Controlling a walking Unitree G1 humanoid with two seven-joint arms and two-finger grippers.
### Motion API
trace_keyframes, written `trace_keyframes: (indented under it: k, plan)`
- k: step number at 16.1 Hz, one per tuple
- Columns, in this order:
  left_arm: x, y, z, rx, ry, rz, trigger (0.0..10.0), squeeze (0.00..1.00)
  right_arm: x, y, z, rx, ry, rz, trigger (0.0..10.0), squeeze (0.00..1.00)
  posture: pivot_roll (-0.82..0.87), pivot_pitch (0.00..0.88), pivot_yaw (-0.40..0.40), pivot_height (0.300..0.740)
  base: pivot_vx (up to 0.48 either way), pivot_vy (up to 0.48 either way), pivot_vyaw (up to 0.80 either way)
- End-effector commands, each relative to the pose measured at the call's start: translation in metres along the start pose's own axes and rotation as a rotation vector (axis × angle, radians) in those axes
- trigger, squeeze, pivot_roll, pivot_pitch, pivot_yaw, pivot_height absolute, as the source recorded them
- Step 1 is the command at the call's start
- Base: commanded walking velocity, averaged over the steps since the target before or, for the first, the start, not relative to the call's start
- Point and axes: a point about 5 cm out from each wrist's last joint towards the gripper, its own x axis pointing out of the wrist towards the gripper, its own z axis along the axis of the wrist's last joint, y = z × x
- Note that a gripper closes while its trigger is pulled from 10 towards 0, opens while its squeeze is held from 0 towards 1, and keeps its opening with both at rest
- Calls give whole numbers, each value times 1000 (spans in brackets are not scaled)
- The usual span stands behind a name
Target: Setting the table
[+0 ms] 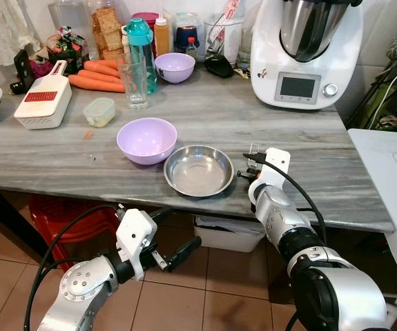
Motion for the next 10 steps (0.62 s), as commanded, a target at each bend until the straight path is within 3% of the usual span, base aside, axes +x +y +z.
trace_keyframes:
  k: [1, 10]
  plan:
    - [1, -3, 4, 7, -7, -22, 10000, 0, 1, 3, 7, 16, -17, 11, 10000, 1000, 28, 71, -13, 740, 0, 0, 0]
    - [7, -1, 4, 9, -16, -20, 10000, 0, 1, 2, 14, 18, -73, 27, 10000, 1000, 17, 35, -18, 740, 0, 0, 0]
